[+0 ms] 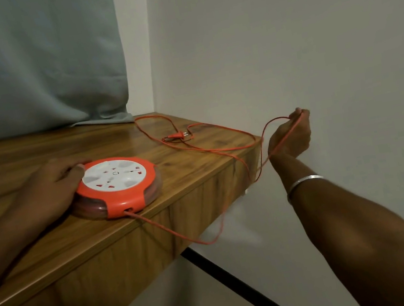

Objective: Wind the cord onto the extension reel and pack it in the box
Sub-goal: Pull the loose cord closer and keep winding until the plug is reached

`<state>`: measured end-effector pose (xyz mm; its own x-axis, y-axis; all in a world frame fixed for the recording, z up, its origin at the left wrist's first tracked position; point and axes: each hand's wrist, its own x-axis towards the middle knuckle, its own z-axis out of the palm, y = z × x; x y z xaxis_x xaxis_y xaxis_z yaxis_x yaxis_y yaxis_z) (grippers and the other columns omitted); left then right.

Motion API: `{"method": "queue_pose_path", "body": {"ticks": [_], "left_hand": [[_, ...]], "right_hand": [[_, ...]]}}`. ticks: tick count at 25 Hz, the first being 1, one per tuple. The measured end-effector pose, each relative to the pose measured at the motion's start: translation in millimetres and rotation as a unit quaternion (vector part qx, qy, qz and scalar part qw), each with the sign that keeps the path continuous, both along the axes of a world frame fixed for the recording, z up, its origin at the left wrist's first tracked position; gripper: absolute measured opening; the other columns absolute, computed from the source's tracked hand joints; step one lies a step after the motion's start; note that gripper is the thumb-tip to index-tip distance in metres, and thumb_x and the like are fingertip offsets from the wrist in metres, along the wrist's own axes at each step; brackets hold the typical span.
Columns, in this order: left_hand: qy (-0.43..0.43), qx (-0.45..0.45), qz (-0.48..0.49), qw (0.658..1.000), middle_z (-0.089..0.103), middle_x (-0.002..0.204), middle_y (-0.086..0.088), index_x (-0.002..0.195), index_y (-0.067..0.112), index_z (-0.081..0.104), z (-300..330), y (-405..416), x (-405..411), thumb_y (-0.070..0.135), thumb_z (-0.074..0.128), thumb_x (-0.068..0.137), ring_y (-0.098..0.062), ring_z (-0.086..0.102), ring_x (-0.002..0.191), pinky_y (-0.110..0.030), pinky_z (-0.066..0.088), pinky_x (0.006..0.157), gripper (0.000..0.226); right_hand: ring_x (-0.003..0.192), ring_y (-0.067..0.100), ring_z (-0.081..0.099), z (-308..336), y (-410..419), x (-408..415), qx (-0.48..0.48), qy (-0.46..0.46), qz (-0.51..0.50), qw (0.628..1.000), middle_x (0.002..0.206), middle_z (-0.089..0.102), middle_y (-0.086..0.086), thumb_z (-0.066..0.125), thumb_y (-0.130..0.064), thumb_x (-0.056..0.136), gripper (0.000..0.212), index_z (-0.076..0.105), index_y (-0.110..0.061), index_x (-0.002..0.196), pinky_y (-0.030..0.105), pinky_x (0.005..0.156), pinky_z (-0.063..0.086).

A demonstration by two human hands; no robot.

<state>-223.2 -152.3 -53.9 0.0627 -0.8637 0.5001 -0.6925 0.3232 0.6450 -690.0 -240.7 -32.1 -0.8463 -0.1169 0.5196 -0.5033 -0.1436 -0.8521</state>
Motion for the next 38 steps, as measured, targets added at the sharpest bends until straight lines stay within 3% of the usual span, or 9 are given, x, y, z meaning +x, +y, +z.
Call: {"method": "queue_pose_path", "body": {"ticks": [7, 11, 15, 19, 22, 26, 31, 35, 38], "left_hand": [[-0.003, 0.006, 0.008, 1.000, 0.062, 0.135, -0.014, 0.130, 0.022, 0.066, 7, 12, -3, 0.024, 0.049, 0.102, -0.033, 0.057, 0.121, -0.045, 0.044, 0.100, 0.033], [0.009, 0.012, 0.025, 1.000, 0.064, 0.136, -0.013, 0.131, 0.016, 0.066, 14, 28, 0, 0.020, 0.048, 0.102, -0.031, 0.058, 0.123, -0.043, 0.045, 0.104, 0.034], [-0.026, 0.036, 0.060, 0.997, 0.065, 0.135, -0.012, 0.133, 0.012, 0.064, 21, 49, 35, 0.019, 0.046, 0.103, -0.028, 0.060, 0.119, -0.034, 0.043, 0.092, 0.035], [-0.027, 0.033, 0.146, 0.988, 0.066, 0.133, -0.013, 0.134, 0.012, 0.063, 23, 95, 98, 0.021, 0.044, 0.104, -0.021, 0.060, 0.108, -0.032, 0.043, 0.084, 0.036], [-0.015, 0.015, 0.190, 0.982, 0.069, 0.129, -0.012, 0.130, 0.010, 0.065, 25, 129, 139, 0.019, 0.044, 0.103, -0.020, 0.062, 0.104, -0.029, 0.046, 0.081, 0.035], [0.035, 0.017, 0.213, 0.976, 0.067, 0.133, -0.010, 0.131, 0.009, 0.065, 23, 161, 181, 0.016, 0.048, 0.101, -0.024, 0.061, 0.122, -0.033, 0.047, 0.102, 0.035], [0.093, 0.000, 0.235, 0.967, 0.072, 0.121, -0.005, 0.122, 0.012, 0.072, 19, 177, 214, 0.016, 0.054, 0.099, -0.020, 0.065, 0.110, -0.026, 0.049, 0.091, 0.029], [0.080, 0.009, 0.235, 0.969, 0.071, 0.126, -0.005, 0.124, 0.015, 0.070, 18, 174, 213, 0.020, 0.051, 0.100, -0.019, 0.064, 0.111, -0.034, 0.050, 0.099, 0.031], [0.085, 0.019, 0.231, 0.969, 0.070, 0.127, -0.004, 0.127, 0.018, 0.069, 18, 173, 214, 0.024, 0.050, 0.101, -0.019, 0.064, 0.110, -0.039, 0.053, 0.098, 0.033]], "right_hand": [[0.092, 0.027, 0.073, 19, 14, 35, 0.145, 0.258, 0.167, 0.940, 0.097, 0.079, 0.000, 0.043, -0.036, 0.105, 0.035, 0.075, -0.022, 0.105, 0.031, 0.070, 0.046], [0.074, 0.021, 0.074, 76, 30, 123, 0.107, 0.336, 0.312, 0.882, 0.085, 0.078, 0.001, 0.058, -0.034, 0.103, 0.028, 0.080, -0.017, 0.103, 0.044, 0.069, 0.061], [0.095, 0.018, 0.075, 141, 40, 220, 0.144, 0.467, 0.403, 0.774, 0.108, 0.080, 0.006, 0.066, -0.012, 0.097, 0.022, 0.080, -0.012, 0.114, 0.033, 0.089, 0.060], [0.108, 0.013, 0.068, 168, 59, 338, 0.149, 0.574, 0.470, 0.654, 0.123, 0.076, 0.007, 0.062, -0.003, 0.097, 0.032, 0.076, -0.011, 0.124, 0.015, 0.087, 0.042], [0.120, 0.016, 0.066, 174, 77, 422, 0.126, 0.589, 0.520, 0.605, 0.131, 0.073, 0.005, 0.060, -0.007, 0.097, 0.034, 0.074, -0.012, 0.128, 0.012, 0.090, 0.038], [0.114, 0.026, 0.070, 162, 89, 499, 0.132, 0.592, 0.567, 0.557, 0.120, 0.077, 0.014, 0.056, -0.007, 0.098, 0.032, 0.075, -0.004, 0.123, 0.028, 0.099, 0.050], [0.114, 0.028, 0.069, 116, 75, 528, 0.193, 0.595, 0.574, 0.528, 0.121, 0.076, 0.013, 0.057, -0.003, 0.096, 0.032, 0.076, -0.007, 0.121, 0.031, 0.099, 0.050], [0.088, 0.013, 0.071, 87, 88, 523, 0.137, 0.585, 0.615, 0.511, 0.095, 0.076, 0.000, 0.068, -0.010, 0.089, 0.027, 0.079, -0.019, 0.112, 0.031, 0.086, 0.056], [0.071, -0.002, 0.065, 73, 112, 517, 0.161, 0.581, 0.700, 0.383, 0.093, 0.076, -0.006, 0.071, -0.009, 0.086, 0.028, 0.079, -0.023, 0.110, 0.019, 0.068, 0.052]]}}
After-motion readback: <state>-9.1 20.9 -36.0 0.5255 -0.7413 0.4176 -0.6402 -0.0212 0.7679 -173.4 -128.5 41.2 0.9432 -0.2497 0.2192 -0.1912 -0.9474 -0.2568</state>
